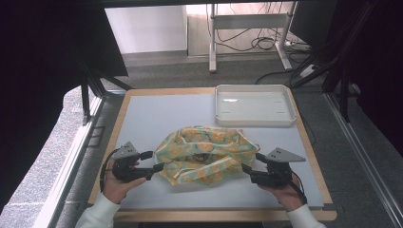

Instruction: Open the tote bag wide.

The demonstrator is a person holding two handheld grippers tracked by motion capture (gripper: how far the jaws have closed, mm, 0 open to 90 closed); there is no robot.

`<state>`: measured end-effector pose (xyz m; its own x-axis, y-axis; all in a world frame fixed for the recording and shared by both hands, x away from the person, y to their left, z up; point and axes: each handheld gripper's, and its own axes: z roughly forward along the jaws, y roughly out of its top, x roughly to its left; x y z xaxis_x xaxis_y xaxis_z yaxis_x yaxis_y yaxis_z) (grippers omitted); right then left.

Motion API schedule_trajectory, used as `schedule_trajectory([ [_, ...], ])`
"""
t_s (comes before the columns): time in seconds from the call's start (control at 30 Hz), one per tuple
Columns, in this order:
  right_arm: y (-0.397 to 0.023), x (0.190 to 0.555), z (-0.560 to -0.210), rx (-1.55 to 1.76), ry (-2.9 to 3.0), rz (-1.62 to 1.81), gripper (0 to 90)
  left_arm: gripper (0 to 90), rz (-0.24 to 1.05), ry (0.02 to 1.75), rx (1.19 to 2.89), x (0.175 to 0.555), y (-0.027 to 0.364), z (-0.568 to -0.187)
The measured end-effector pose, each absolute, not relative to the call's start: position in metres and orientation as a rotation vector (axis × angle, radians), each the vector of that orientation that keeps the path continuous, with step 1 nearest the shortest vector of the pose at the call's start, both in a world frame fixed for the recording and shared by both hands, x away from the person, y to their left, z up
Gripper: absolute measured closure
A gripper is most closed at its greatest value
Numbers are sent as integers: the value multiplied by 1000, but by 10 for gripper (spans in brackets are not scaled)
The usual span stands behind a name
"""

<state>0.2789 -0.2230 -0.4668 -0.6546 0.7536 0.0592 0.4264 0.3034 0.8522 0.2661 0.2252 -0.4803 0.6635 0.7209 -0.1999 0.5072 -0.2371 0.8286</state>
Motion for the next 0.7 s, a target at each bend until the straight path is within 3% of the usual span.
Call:
schedule_trajectory([
  [0.4, -213, 293, -439, 1017, 2218, 1346, 340, 310, 294, 979, 1920, 282, 215, -477],
  [0.7, -191, 323, -431, 1038, 2247, 1387, 352, 326, 300, 1002, 1928, 304, 203, -472],
])
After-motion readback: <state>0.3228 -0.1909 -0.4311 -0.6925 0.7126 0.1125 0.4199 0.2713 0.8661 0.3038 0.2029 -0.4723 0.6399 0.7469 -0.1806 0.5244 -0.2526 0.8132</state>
